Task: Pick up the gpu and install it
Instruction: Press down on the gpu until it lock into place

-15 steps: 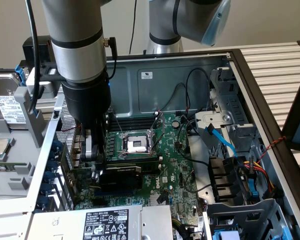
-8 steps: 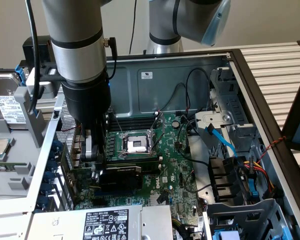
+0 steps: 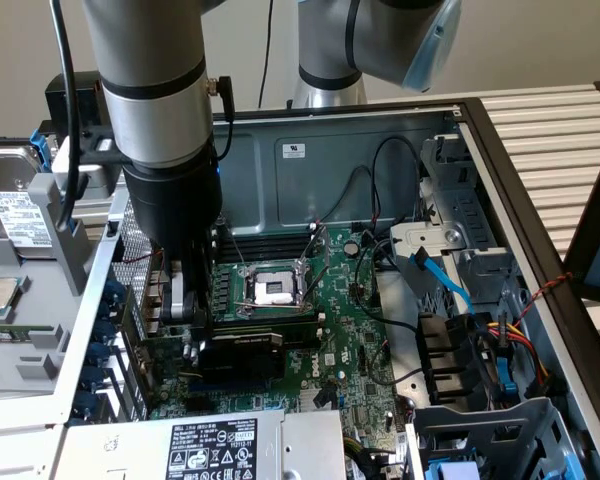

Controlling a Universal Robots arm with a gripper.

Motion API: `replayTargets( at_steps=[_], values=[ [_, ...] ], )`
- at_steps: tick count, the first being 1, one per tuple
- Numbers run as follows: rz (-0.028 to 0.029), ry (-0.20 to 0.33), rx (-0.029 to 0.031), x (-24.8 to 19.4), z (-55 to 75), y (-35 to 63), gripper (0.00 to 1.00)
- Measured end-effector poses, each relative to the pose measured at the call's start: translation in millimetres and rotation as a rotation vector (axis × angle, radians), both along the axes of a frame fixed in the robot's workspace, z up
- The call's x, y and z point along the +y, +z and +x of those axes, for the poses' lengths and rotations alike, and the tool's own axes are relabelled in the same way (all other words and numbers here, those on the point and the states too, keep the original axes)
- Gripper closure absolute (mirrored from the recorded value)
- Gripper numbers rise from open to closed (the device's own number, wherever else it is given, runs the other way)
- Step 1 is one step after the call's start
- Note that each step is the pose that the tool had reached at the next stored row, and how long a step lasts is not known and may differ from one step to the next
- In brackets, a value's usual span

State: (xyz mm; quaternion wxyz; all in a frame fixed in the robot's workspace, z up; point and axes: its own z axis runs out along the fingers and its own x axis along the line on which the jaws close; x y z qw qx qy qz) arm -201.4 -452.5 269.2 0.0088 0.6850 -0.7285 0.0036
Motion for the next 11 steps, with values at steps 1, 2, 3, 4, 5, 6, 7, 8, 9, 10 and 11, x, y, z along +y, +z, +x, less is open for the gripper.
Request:
replayTargets(
  at_steps=[1, 2, 3, 4, 5, 6, 7, 8, 9, 10, 11],
  values=[
    [0.0009, 0.000, -0.0001, -0.1, 0.0, -0.1, 0.89],
    [0.0017, 0.000, -0.0001, -0.2, 0.0, -0.1, 0.89],
    [0.0023, 0.000, -0.0001, -0.4, 0.0, -0.1, 0.89],
    [0.0029, 0.000, -0.0001, -0.5, 0.0, -0.4, 0.89],
    [0.0036, 0.000, -0.0001, -0.7, 0.0, -0.5, 0.89],
    [0.0042, 0.000, -0.0001, -0.9, 0.0, -0.7, 0.89],
    [0.0054, 0.000, -0.0007, -0.9, 0.0, -1.0, 0.89],
    [0.0059, 0.000, -0.0006, -1.1, 0.1, -1.1, 0.89],
    [0.0063, 0.000, -0.0005, -1.2, 0.1, -1.0, 0.89],
    [0.0070, 0.000, -0.0004, -1.4, 0.0, -0.9, 0.89],
    [0.0078, 0.000, -0.0003, -1.4, 0.0, -0.9, 0.89]
  ],
)
